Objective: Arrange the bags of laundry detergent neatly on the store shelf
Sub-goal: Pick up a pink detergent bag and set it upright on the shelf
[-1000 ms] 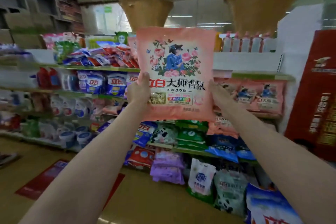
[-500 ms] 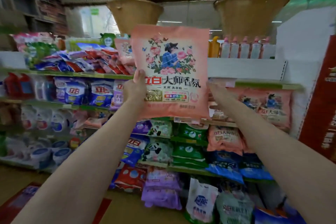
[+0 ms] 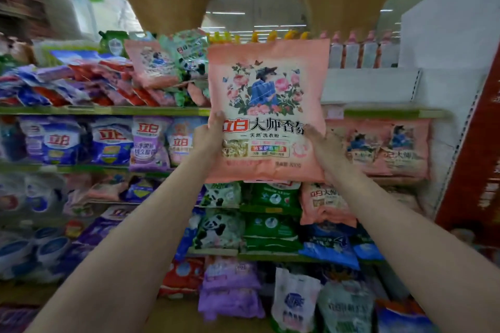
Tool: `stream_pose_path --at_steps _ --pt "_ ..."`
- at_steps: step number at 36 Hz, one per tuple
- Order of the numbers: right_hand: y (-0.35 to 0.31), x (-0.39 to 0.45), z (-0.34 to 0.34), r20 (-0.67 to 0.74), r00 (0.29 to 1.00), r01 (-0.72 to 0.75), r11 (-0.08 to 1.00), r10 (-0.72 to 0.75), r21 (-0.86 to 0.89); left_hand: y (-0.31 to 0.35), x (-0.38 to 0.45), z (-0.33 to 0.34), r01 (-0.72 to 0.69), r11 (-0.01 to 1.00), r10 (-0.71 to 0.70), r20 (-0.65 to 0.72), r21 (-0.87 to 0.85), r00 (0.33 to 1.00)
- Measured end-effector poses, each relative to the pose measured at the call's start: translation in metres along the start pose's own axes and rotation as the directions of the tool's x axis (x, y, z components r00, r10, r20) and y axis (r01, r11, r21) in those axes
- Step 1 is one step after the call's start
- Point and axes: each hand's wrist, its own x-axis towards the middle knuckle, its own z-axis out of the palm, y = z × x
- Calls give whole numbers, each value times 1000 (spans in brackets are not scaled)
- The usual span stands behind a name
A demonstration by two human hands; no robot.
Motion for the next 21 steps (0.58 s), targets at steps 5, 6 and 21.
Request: stream_pose_path --at_steps 5,6,21 --pt "9 48 -18 -65 992 103 992 -108 -69 1 35 42 -10 999 7 57 48 998" --pt "9 57 -23 -75 988 129 988 -135 -83 3 42 51 -16 999 14 68 32 998" --pt "-1 201 -89 -119 971 185 967 -208 -175 20 138 161 38 999 -24 417 -24 908"
